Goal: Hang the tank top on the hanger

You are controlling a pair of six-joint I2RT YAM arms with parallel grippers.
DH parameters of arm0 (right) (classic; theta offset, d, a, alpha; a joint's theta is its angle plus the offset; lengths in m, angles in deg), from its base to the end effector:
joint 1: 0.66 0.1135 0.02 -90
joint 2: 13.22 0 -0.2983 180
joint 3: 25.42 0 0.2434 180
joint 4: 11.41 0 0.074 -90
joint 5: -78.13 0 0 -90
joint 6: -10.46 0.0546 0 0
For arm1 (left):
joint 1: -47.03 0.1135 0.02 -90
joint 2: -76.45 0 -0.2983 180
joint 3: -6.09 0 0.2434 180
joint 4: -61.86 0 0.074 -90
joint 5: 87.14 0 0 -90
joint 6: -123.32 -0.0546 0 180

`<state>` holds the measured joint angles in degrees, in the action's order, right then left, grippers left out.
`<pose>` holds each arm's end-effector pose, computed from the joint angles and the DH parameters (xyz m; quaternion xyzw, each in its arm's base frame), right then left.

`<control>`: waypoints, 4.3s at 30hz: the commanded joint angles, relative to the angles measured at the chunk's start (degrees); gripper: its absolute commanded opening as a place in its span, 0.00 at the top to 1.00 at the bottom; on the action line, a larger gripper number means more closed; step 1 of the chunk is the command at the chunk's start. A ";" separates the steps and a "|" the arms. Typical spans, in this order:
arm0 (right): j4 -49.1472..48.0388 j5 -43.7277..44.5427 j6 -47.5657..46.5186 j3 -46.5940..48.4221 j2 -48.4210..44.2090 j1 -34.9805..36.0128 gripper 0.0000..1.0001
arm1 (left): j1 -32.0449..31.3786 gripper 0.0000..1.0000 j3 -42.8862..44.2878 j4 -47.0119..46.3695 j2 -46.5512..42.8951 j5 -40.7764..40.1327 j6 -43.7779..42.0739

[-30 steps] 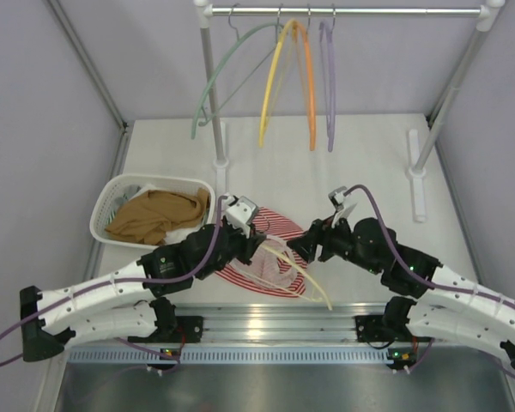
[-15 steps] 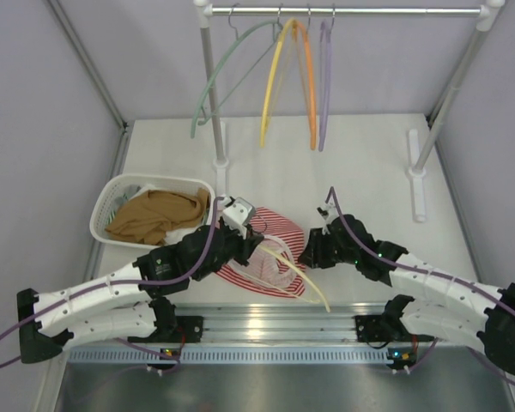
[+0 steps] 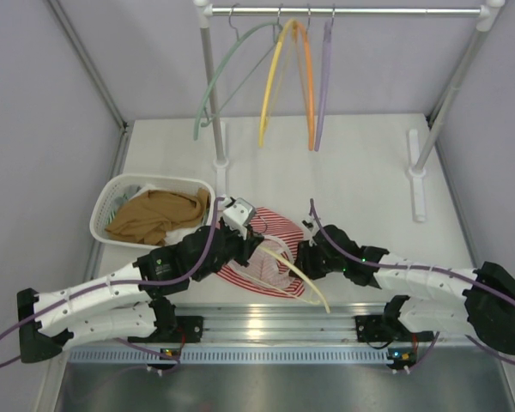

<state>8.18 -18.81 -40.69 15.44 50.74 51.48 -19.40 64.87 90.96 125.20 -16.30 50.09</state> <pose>0.1219 0.1676 0.1991 -0.1299 0.9053 0.3245 0.2412 0.0891 -0.1594 0.3391 0.2496 0.7694 -0.2785 0.5178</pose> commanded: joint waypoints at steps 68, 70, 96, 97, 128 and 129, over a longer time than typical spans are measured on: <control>24.12 14.24 0.26 7.07 -23.27 0.33 1.00 | -0.45 1.00 0.84 -8.59 -1.56 -27.16 -9.21; 24.65 14.06 0.26 7.51 -23.44 0.07 1.00 | -0.45 1.00 0.75 -8.85 -1.03 -28.30 -9.48; 27.81 12.57 -0.62 10.76 -23.01 -2.13 1.00 | -0.45 1.00 -1.71 -10.79 -2.43 -32.88 -10.80; 27.90 12.48 -0.71 11.20 -22.83 -2.57 1.00 | -0.45 1.00 -1.88 -10.79 -2.87 -32.79 -10.71; 24.12 5.09 -2.99 10.68 -17.21 -8.98 1.00 | -0.45 1.00 -7.25 -11.32 -11.66 -32.26 -10.27; 24.21 4.92 -3.17 10.76 -17.29 -9.51 1.00 | -0.45 1.00 -7.25 -11.14 -11.75 -32.26 -10.18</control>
<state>32.47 -14.06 -42.15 25.71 33.37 43.57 -19.89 57.39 81.08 114.80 -46.20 41.53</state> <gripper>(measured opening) 0.009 0.103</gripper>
